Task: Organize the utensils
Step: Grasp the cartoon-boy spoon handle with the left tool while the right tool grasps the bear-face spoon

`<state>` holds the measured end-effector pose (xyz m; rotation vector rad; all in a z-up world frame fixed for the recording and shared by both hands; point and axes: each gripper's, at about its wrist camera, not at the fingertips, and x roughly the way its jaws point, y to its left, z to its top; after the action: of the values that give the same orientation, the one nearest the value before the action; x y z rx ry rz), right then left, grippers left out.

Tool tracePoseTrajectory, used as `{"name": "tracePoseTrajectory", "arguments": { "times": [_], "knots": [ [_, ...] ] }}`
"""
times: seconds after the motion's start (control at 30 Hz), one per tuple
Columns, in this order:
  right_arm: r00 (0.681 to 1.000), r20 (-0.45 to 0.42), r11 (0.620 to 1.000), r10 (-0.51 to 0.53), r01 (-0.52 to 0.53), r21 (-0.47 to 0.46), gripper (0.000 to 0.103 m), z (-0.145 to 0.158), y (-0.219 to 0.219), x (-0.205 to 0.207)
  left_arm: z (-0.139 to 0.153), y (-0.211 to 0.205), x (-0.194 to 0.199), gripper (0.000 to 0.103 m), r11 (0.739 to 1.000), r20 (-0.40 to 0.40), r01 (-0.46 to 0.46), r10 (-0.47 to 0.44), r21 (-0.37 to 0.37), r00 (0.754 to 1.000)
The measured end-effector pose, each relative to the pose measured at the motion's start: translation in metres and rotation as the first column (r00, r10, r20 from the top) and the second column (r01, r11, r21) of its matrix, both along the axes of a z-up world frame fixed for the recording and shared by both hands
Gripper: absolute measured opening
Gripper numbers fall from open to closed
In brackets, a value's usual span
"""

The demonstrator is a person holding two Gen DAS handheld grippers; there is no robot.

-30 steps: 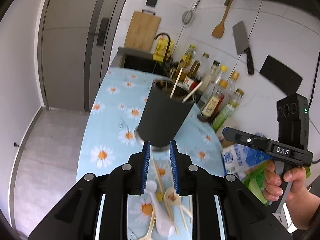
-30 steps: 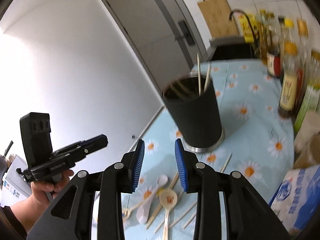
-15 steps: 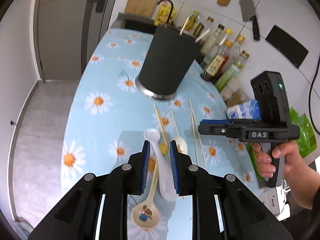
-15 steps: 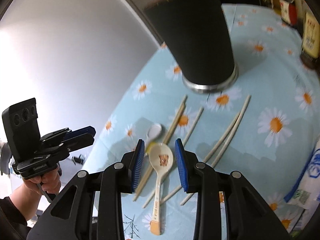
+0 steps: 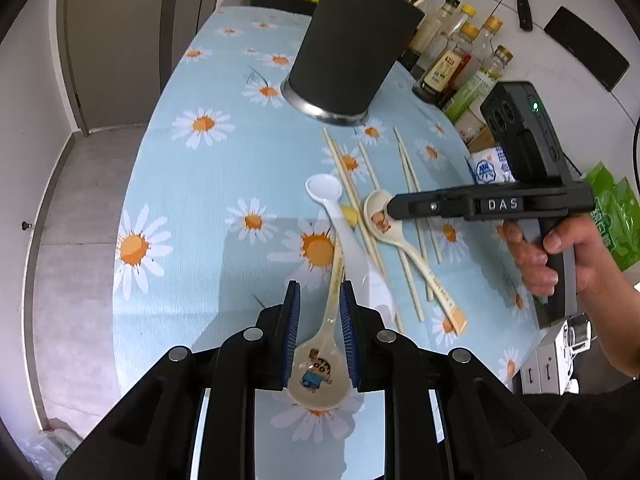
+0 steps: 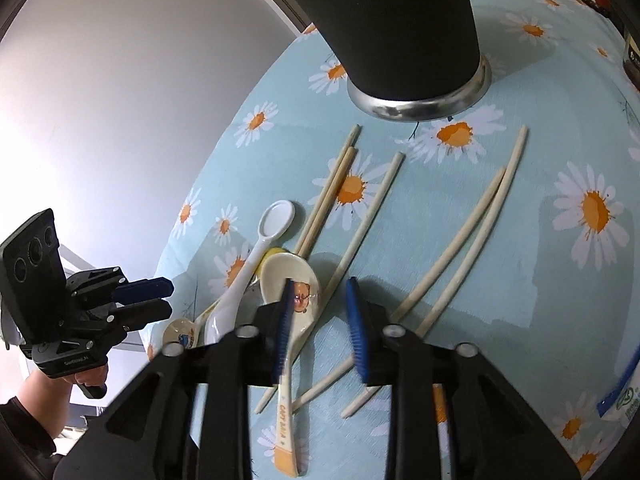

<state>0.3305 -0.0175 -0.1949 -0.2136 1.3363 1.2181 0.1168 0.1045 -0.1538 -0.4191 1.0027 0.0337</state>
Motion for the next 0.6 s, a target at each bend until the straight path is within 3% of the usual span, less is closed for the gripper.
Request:
{"name": "tracePoseTrajectory", "arguments": {
  "times": [0.27,0.33,0.6],
  "knots": [
    [0.998,0.038,0.999,0.043,-0.042,-0.028,0.017,0.0044,0.0063,-0.0080,-0.0057,-0.0034,0.0044,0.019,0.999,-0.046,0.044,-0.043,0.010,0.998],
    [0.998,0.045,0.998,0.051,-0.049,-0.040,0.010,0.0034,0.0078,-0.0085,-0.0062,-0.0040,0.0046,0.019,0.999,-0.053,0.049,-0.048,0.016,0.997],
    [0.998,0.041,0.998,0.056,-0.055,-0.036,0.007,0.0034,0.0084,-0.0104,-0.0065,-0.0048,0.0046,0.019,0.998,-0.073,0.058,-0.055,0.034,0.996]
  ]
}}
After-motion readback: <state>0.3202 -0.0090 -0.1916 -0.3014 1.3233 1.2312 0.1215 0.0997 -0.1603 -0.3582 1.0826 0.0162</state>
